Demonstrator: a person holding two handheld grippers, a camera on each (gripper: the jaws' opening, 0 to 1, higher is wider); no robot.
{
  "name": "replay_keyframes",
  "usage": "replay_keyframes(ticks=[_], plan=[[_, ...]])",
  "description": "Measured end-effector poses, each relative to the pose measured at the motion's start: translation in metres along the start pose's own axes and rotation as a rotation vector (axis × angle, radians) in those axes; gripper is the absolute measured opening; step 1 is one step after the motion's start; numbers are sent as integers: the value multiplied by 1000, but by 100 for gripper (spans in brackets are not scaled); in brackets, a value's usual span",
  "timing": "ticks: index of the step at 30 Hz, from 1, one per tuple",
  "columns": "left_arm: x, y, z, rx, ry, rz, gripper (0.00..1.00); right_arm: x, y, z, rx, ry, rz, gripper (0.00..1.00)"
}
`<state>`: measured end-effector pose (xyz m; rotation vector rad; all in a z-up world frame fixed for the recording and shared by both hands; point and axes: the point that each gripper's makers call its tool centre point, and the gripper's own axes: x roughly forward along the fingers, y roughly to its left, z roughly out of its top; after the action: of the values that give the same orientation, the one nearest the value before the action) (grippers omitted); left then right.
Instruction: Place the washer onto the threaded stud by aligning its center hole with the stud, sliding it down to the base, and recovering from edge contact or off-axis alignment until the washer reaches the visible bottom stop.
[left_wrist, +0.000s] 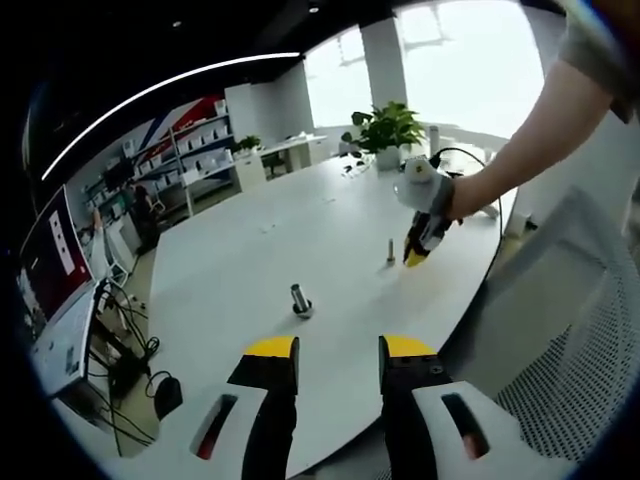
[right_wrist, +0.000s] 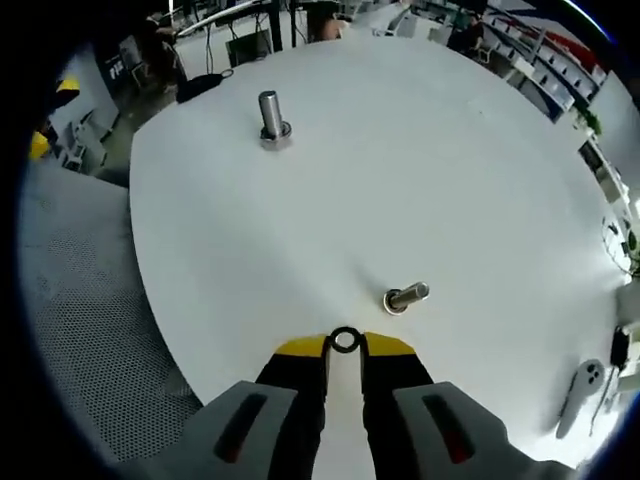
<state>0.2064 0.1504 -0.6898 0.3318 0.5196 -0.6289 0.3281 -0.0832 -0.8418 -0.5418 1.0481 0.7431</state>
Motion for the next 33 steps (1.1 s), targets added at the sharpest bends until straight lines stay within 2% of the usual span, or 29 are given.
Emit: replay_keyframes(ticks=[6,12,17,24,33], plan=[[0,1,2,0,-10,-1,30,-6,-4,1,7,-16,15,14],[3,-2,-3,16,21,-11,30,-18,-16,8,-3,-66,-12,14],[2,0,-2,0,14,-6,30,-25,-31,14,54,-114,-29,14],[2,0,-5,0,29,-6,30,-28,-36,26,10,-142,-50,14],[2,2,-6,-5,31,1,30,-19,-34,34,-4,-117,-33,14]])
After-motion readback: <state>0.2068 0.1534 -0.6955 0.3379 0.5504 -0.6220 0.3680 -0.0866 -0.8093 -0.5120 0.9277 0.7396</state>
